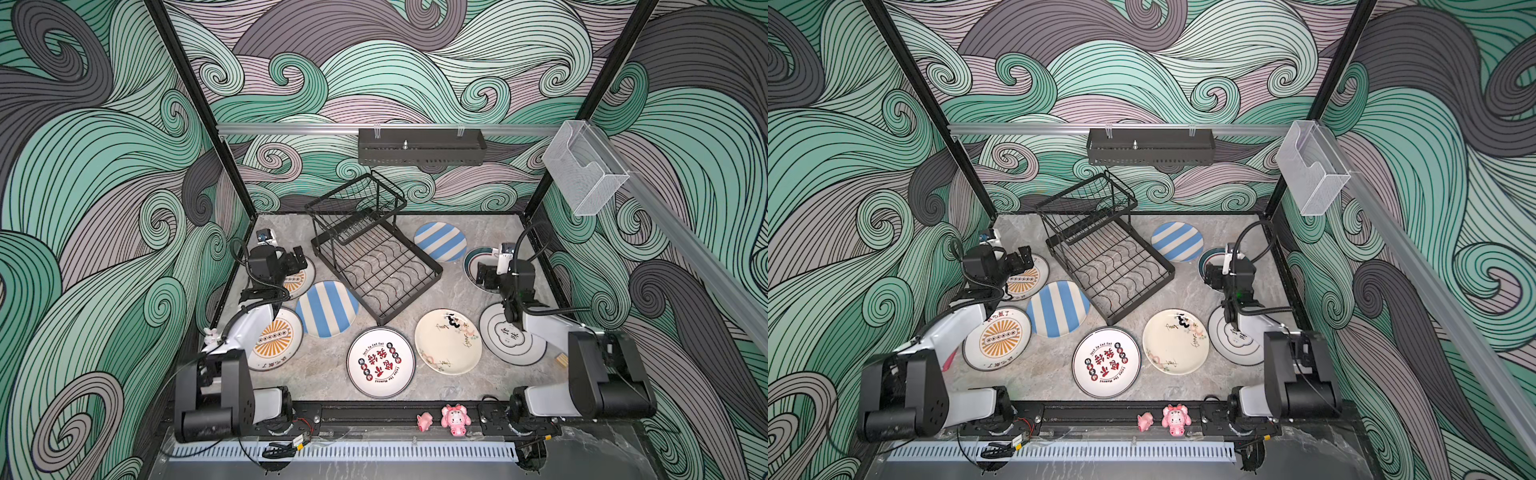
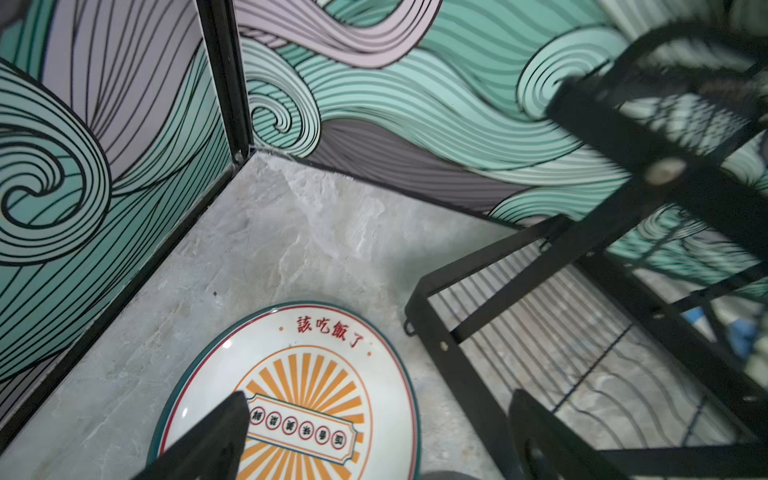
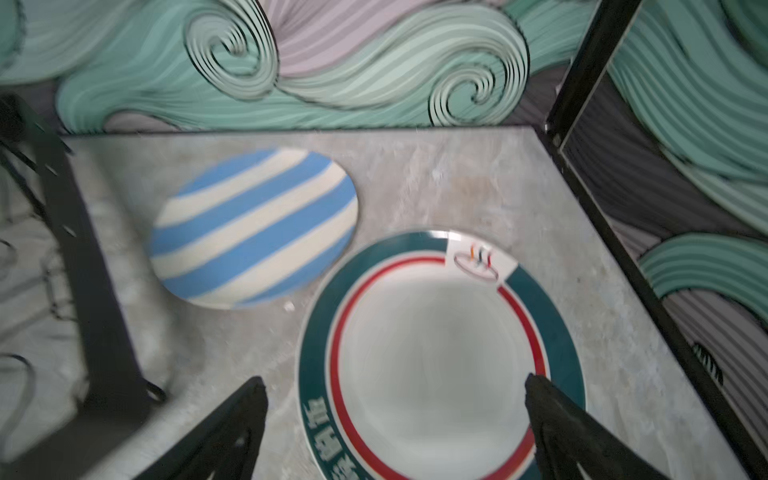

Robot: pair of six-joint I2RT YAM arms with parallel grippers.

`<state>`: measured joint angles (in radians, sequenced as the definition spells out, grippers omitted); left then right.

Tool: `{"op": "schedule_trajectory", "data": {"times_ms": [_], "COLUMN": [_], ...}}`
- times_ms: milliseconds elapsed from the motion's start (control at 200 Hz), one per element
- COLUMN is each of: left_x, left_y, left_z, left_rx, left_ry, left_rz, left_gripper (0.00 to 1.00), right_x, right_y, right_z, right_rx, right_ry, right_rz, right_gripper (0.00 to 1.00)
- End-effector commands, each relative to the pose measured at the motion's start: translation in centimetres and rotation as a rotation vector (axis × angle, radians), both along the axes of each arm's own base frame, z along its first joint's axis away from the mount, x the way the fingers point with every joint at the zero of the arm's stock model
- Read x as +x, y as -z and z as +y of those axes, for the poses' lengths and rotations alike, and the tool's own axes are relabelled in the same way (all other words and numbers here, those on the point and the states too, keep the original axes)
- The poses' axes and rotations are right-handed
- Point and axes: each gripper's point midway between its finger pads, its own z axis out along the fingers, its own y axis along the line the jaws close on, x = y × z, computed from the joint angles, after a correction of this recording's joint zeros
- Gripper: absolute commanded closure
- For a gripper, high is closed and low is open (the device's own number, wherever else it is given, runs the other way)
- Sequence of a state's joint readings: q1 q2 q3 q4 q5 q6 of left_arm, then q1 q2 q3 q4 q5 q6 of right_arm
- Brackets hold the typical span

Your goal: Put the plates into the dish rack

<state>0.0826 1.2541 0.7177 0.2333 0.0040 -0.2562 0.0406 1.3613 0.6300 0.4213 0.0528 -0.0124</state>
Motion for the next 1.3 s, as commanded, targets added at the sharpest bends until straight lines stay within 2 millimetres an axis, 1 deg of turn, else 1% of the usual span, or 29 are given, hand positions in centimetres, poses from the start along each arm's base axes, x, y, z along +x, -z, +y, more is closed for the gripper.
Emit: {"op": "schedule_trajectory", "data": {"times_ms": [0,80,130,210,290,325,340,400,450,460,505,645,690,761,866,991,1061,1116,1181,1296], "left_x": [-1.7,-3.0,-3.9,-5.3,-7.5,-8.6,-9.2,-11.3,-13.0,-13.3,-14.6,-17.5,-18.2,-19.4,-21.0,-21.8,-22.1,-22.2,-22.3,-22.3], "left_y": [0.2,-0.5,-0.8,-1.5,-2.4,-2.4,-2.3,-1.6,-0.5,-0.2,0.6,2.8,3.7,5.1,7.1,7.9,8.6,9.0,9.3,9.9], "left_z": [-2.3,-3.8,-4.9,-6.7,-8.5,-9.1,-9.3,-10.2,-11.0,-11.1,-11.4,-12.6,-13.2,-14.0,-14.5,-15.3,-15.3,-14.8,-14.7,-15.5], "left_rx": [-0.130,-0.144,-0.156,-0.191,-0.201,-0.197,-0.196,-0.219,-0.243,-0.246,-0.272,-0.338,-0.344,-0.354,-0.357,-0.386,-0.362,-0.336,-0.330,-0.350], "left_ry": [0.031,0.063,0.084,0.127,0.180,0.191,0.197,0.223,0.257,0.262,0.275,0.308,0.334,0.367,0.380,0.394,0.396,0.379,0.371,0.393], "left_rz": [0.093,0.125,0.136,0.154,0.214,0.244,0.257,0.296,0.327,0.331,0.347,0.393,0.427,0.486,0.545,0.546,0.546,0.551,0.556,0.557], "left_gripper": [0.01,0.01,0.01,0.02,0.01,0.01,0.01,0.01,0.02,0.01,0.01,0.01,0.01,0.02,0.02,0.01,0.02,0.01,0.02,0.01], "right_x": [-1.3,-2.5,-3.6,-6.2,-9.8,-11.3,-12.2,-15.0,-17.0,-17.4,-19.1,-23.6,-24.8,-26.1,-27.5,-28.7,-29.2,-29.3,-29.5,-29.6], "right_y": [-4.1,-6.6,-7.3,-7.9,-7.7,-7.7,-7.1,-6.3,-5.4,-5.4,-4.3,-0.9,0.5,2.3,3.3,4.5,5.8,6.3,7.1,8.2], "right_z": [2.6,5.1,6.8,10.1,13.5,14.9,15.3,16.7,17.7,17.9,18.6,20.6,21.1,22.0,23.9,25.6,26.2,26.8,27.0,26.6], "right_rx": [0.071,0.160,0.206,0.267,0.347,0.381,0.393,0.440,0.487,0.498,0.539,0.595,0.597,0.602,0.600,0.552,0.563,0.587,0.599,0.608], "right_ry": [-0.090,-0.170,-0.215,-0.308,-0.408,-0.450,-0.463,-0.494,-0.515,-0.520,-0.525,-0.532,-0.525,-0.524,-0.542,-0.539,-0.513,-0.510,-0.490,-0.436], "right_rz": [0.044,0.069,0.111,0.177,0.266,0.294,0.327,0.392,0.438,0.439,0.487,0.621,0.664,0.711,0.750,0.787,0.825,0.832,0.835,0.842], "right_gripper": [0.04,0.04,0.05,0.06,0.08,0.08,0.08,0.09,0.09,0.10,0.10,0.13,0.13,0.13,0.16,0.15,0.16,0.17,0.18,0.19]}}
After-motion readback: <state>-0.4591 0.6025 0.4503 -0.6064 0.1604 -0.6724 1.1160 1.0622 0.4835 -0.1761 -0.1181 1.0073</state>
